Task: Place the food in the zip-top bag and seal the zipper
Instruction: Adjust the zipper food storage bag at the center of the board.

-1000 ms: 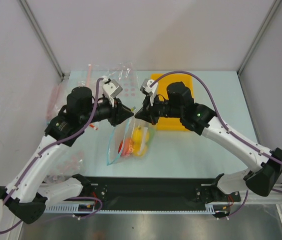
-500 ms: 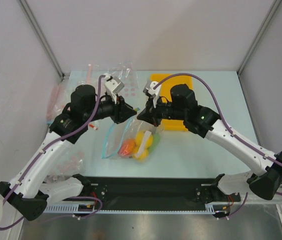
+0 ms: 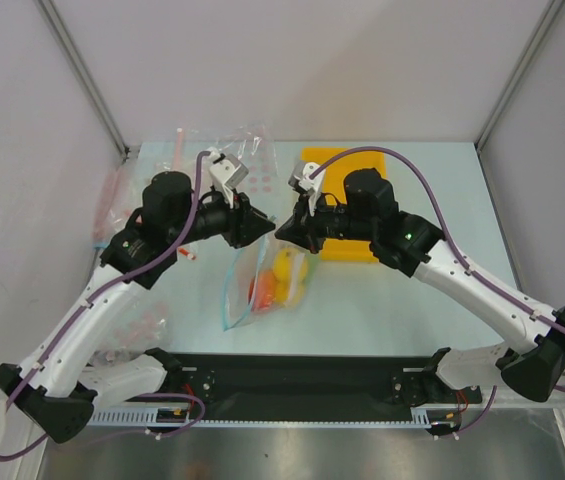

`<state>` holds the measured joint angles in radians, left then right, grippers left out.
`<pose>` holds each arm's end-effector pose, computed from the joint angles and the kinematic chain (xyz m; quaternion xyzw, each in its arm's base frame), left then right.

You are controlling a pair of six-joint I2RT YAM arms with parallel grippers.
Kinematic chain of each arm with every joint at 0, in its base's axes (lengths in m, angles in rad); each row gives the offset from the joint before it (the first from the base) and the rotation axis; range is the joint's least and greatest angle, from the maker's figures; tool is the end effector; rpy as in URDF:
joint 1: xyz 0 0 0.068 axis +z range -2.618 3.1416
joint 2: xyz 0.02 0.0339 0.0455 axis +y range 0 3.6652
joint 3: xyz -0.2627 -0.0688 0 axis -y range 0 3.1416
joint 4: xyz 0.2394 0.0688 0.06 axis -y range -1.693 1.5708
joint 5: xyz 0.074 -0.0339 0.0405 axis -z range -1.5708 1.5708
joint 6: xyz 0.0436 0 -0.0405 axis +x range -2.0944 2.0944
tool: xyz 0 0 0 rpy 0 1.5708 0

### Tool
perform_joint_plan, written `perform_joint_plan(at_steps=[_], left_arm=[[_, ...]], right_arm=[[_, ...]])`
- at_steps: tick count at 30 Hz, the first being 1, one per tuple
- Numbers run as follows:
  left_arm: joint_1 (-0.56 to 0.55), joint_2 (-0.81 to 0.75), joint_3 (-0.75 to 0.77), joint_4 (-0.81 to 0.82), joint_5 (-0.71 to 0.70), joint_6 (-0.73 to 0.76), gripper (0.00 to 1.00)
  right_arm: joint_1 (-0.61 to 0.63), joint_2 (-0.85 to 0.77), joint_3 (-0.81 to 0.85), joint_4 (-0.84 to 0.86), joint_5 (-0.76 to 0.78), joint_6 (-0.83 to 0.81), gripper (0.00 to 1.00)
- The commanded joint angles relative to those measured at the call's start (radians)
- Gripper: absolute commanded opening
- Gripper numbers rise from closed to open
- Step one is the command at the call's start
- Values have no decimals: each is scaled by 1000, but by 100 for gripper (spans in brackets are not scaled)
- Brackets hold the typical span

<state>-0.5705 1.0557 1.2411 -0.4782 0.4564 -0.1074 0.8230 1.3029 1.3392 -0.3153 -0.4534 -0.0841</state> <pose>0.1774 -0.1367 0.4126 0.3108 0.7301 -0.3644 0.4875 0.1875 0.2303 0.4043 -0.4626 0.6402 0.3792 0.4821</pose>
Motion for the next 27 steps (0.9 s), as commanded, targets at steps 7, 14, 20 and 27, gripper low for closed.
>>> perform_joint_plan(at_steps=[7, 14, 20, 27], left_arm=[[-5, 32, 23, 32, 53, -12, 8], [-5, 27, 34, 21, 56, 3, 0], [-5, 27, 35, 0, 74, 20, 0], [-5, 27, 95, -10, 142, 29, 0]], right_arm=[[5, -45, 14, 78, -16, -19, 0], [2, -47, 0, 88, 87, 26, 0], [-39, -60, -54, 154, 87, 105, 0], [-71, -83, -87, 192, -80, 87, 60]])
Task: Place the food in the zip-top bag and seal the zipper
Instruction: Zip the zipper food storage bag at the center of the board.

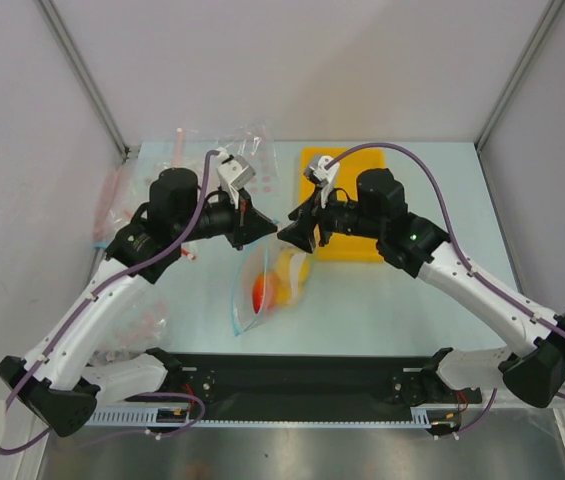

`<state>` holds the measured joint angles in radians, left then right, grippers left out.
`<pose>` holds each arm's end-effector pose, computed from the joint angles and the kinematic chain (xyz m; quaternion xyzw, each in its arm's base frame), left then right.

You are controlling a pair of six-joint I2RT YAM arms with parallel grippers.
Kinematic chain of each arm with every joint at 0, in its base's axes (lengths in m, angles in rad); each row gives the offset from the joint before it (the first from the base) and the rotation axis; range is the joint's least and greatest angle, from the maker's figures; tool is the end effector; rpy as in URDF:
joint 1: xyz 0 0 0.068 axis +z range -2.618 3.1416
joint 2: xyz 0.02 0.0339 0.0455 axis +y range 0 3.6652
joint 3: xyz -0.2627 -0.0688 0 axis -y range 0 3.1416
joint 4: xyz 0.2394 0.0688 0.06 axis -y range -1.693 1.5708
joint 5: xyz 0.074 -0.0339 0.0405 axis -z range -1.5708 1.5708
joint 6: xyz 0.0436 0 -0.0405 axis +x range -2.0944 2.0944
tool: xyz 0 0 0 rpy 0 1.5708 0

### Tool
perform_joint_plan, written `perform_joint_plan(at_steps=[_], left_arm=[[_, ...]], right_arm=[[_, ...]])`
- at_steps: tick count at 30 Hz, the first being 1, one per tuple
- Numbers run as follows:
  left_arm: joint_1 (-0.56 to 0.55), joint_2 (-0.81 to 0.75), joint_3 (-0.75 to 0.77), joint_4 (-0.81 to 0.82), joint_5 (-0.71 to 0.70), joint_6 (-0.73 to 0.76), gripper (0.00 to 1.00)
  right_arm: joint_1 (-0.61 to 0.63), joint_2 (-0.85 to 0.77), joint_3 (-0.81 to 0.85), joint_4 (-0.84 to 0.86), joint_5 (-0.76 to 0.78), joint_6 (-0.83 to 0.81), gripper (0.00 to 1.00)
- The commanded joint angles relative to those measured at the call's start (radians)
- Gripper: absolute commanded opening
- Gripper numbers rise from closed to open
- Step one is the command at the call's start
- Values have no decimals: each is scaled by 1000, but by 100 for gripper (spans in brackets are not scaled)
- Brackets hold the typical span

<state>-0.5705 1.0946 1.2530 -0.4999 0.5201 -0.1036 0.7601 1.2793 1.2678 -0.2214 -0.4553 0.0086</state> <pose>0.1835 -0.1435 0.4065 0.3269 0.7338 -0.3825 0.4565 0.2004 0.2169 0.3962 -0.4107 0.6596 0.3907 0.4937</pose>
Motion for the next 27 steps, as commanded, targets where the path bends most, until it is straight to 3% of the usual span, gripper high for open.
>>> perform_joint_plan(at_steps=[1, 7, 18, 20, 21, 24, 27], left_arm=[[-5, -10, 92, 14, 90, 28, 0], [-5, -4, 117, 34, 168, 27, 0], [-5, 11, 132, 69, 276, 4, 0], [-5, 14, 137, 69, 274, 4, 0], [-5, 17, 137, 67, 273, 5, 0], [-5, 21, 141, 64, 265, 7, 0], [-5, 27, 141, 58, 255, 13, 0]], right_arm=[[-11, -72, -27, 115, -89, -6, 63], [-84, -83, -62, 191, -293, -42, 60], [-105, -48, -31, 211, -508, -56, 52], [-105, -46, -35, 211, -519, -53, 42], [-105, -46, -35, 208, -517, -58, 27], [-110, -49, -35, 205, -511, -64, 4], [-123, -55, -42, 247, -470, -29, 0]])
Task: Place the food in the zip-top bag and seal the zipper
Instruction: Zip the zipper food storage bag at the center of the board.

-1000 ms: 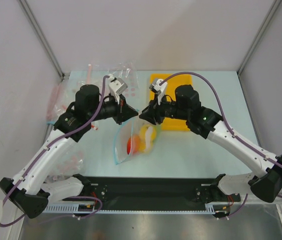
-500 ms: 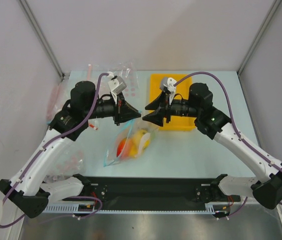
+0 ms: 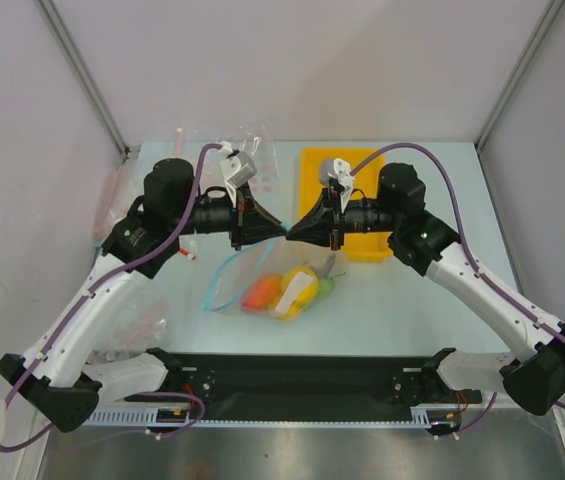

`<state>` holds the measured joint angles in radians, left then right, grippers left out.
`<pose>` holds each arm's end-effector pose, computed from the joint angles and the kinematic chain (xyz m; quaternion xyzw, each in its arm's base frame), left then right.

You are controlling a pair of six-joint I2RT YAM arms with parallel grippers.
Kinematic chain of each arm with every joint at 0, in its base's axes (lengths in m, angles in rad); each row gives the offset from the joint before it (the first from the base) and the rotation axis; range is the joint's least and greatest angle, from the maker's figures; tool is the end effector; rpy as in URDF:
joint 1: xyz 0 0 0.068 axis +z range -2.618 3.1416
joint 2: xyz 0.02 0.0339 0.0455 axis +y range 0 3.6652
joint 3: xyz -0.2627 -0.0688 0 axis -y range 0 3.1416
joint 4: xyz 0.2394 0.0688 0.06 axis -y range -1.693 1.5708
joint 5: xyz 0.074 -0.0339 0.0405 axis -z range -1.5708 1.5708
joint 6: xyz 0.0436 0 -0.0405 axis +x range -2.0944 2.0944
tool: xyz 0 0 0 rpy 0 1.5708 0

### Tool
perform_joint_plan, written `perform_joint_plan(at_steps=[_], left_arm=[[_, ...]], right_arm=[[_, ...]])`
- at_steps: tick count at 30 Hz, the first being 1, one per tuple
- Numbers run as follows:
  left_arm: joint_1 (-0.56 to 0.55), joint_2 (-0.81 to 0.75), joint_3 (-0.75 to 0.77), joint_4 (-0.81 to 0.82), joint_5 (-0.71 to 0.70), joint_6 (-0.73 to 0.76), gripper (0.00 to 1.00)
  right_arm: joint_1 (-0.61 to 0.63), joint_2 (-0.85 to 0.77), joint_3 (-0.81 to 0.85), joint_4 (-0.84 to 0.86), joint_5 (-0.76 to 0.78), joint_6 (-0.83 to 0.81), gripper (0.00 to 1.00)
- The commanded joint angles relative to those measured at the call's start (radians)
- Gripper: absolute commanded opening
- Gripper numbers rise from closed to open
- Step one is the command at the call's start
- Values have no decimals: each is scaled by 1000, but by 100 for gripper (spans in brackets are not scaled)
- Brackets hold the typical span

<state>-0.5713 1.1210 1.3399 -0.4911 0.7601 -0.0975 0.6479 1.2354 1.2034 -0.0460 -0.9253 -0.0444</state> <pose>0.1757 -0.1486 0.4322 0.3916 0.6664 -0.4634 0.4334 0.1980 0.1935 0.4061 -0.5080 0.5152 0.4934 0.4828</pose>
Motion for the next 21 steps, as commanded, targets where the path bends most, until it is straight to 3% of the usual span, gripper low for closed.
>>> perform_joint_plan(at_steps=[1, 7, 11, 21], left_arm=[[-4, -1, 53, 46, 7, 10, 0], [-4, -1, 25, 43, -7, 22, 0], [-4, -4, 18, 42, -10, 24, 0], [-4, -9, 16, 31, -21, 36, 0]], right_arm=[[-23, -17, 18, 93, 5, 40, 0], [-137, -36, -39, 296, 14, 265, 0], [-191, -77, -87, 388, 86, 327, 0], [-281, -160, -122, 350, 442, 318, 0]])
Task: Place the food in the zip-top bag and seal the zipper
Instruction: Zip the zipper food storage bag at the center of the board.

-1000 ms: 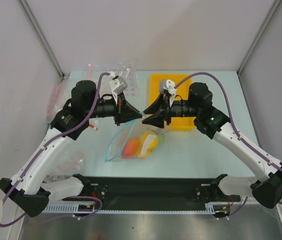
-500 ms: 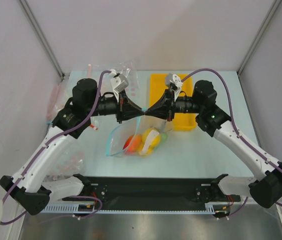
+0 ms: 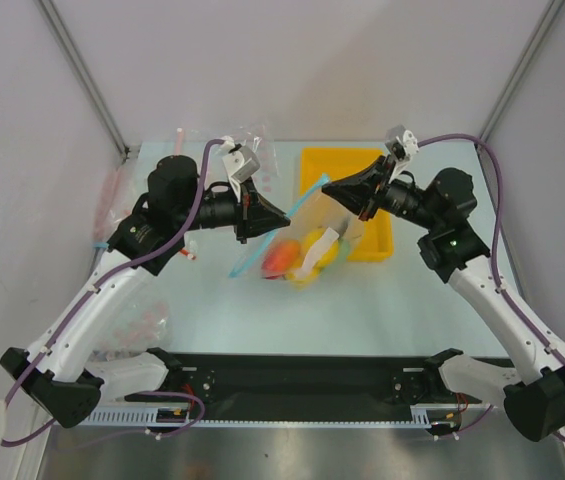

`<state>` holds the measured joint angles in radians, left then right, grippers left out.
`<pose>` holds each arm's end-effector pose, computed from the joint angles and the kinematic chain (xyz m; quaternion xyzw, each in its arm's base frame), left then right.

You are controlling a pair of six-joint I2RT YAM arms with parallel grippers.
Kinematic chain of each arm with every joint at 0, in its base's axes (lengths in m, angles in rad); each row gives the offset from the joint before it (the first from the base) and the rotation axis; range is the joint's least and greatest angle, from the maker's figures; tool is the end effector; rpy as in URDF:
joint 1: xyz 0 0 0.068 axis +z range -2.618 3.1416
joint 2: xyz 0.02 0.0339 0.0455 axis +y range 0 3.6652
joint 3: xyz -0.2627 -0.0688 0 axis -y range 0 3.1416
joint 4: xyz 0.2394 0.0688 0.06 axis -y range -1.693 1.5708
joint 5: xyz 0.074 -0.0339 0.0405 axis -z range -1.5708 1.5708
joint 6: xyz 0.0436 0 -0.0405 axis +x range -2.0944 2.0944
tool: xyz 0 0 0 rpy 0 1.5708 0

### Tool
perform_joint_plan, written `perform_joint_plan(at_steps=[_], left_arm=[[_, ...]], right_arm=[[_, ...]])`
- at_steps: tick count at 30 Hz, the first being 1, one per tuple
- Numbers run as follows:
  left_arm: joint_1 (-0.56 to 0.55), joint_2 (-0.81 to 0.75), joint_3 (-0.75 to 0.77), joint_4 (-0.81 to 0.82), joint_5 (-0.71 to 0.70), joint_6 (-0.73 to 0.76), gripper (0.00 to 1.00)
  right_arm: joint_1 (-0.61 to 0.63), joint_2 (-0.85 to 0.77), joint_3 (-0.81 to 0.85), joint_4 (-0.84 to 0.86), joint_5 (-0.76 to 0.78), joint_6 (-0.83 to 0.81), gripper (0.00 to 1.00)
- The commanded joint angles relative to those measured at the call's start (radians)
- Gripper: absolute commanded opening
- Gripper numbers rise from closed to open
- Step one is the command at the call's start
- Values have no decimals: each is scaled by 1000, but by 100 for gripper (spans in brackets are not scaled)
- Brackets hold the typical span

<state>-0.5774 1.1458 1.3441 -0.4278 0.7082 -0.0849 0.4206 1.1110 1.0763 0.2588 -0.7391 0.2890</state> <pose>0.1847 -0.1542 0.4344 0.3881 0.6601 -0.4464 0.4629 0.2147 0.1282 0.4242 -0.3200 0.5617 0.4645 0.6053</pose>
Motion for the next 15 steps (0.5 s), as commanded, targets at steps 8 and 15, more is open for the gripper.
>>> perform_joint_plan(at_steps=[8, 15], left_arm=[[2, -37, 6, -31, 30, 27, 0], [2, -37, -2, -28, 30, 20, 0]], right_arm=[[-94, -74, 4, -65, 478, -53, 0], [-94, -100, 5, -203, 772, -68, 0]])
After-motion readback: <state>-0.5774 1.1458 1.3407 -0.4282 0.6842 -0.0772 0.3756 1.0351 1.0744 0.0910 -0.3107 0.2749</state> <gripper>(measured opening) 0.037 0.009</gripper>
